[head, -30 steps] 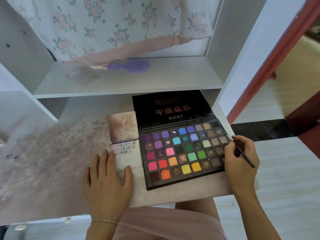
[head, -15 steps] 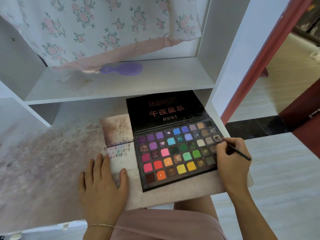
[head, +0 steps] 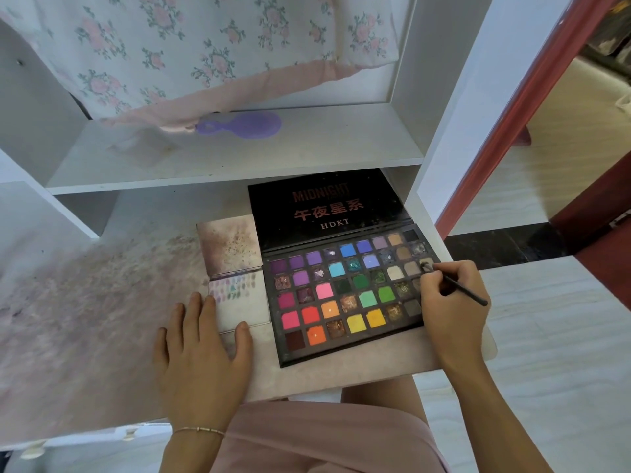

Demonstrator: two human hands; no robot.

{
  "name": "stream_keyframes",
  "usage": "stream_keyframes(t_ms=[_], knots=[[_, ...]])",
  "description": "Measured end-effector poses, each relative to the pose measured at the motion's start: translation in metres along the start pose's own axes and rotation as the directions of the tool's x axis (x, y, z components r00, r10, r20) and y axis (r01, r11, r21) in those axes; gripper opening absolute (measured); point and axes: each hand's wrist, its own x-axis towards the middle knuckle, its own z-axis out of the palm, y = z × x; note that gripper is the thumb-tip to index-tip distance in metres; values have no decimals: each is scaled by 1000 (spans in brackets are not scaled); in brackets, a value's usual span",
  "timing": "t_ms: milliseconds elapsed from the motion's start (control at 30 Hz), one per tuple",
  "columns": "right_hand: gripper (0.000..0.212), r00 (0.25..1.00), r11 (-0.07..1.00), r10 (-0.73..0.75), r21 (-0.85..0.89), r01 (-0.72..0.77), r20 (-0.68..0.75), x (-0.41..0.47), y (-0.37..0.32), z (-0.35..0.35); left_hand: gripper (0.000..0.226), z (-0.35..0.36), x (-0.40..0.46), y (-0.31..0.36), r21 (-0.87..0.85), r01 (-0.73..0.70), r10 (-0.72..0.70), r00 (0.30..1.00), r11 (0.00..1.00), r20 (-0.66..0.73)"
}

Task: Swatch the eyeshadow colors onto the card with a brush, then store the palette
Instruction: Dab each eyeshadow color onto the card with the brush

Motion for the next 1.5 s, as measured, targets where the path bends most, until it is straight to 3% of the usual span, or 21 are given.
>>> stream_keyframes(t_ms=[233,500,1067,1233,1367,1500], knots=[[20,971,981,-144,156,115,192,-26,-24,19,84,-1,0,-1,-7,0,0,1000,1000,-4],[17,870,938,-241,335,94,429,-51,-63,57,87,-3,0,-2,-5,-6,6,1000,1000,26],[21,731,960,-237,268,76,640,-50,-77,89,66,-15,13,-17,-21,-123,124,992,992,25],[19,714,960,-246,265,88,655,-50,-77,89,75,-15,20,-27,-34,-198,199,978,980,54],[16,706,966,-227,246,78,670,-50,-76,89,99,-12,30,-35,-21,-250,251,959,968,129],[19,696,970,-226,223,96,682,-50,-77,89,111,-11,51,-41,94,-273,250,948,958,199]])
